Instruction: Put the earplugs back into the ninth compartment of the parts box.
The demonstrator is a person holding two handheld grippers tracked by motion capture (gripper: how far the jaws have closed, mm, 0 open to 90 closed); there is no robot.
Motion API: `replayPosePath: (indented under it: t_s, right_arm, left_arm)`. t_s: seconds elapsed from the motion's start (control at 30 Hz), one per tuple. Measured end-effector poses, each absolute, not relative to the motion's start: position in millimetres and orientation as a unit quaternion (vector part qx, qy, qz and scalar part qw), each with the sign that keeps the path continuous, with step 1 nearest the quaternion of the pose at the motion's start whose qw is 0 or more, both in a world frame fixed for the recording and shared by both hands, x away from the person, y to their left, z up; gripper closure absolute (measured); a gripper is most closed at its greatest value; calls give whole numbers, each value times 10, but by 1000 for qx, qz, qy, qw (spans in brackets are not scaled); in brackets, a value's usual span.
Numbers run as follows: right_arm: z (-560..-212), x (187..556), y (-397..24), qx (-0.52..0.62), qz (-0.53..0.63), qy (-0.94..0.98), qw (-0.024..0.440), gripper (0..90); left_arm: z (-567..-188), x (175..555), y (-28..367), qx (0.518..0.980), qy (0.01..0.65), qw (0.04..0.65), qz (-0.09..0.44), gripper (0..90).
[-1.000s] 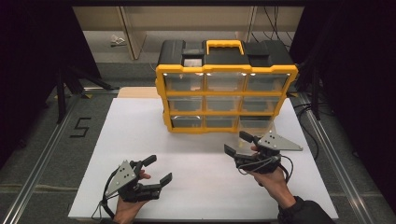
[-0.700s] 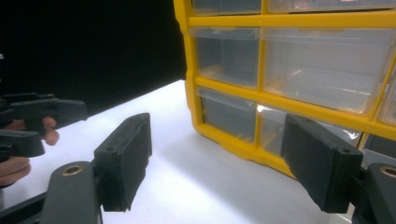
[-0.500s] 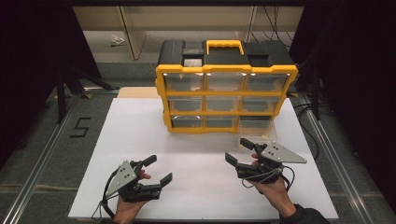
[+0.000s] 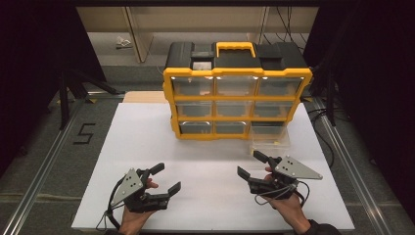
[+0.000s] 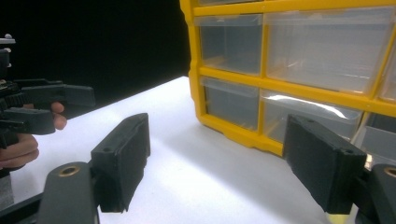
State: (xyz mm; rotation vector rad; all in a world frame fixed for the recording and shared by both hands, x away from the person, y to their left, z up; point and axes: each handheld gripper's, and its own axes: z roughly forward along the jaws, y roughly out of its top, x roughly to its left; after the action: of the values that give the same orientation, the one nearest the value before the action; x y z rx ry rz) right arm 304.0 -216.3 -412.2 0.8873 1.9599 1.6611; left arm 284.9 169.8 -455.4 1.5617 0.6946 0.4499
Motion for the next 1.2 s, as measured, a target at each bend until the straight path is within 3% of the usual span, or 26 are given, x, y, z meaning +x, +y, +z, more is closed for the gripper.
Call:
replayPosePath:
  t_s: [1.2]
  right_arm:
    - [-4318, 2793, -2336, 334, 585, 707, 217, 175]
  left_arm:
    - [-4557, 2851, 1698, 682, 303, 637, 192, 163]
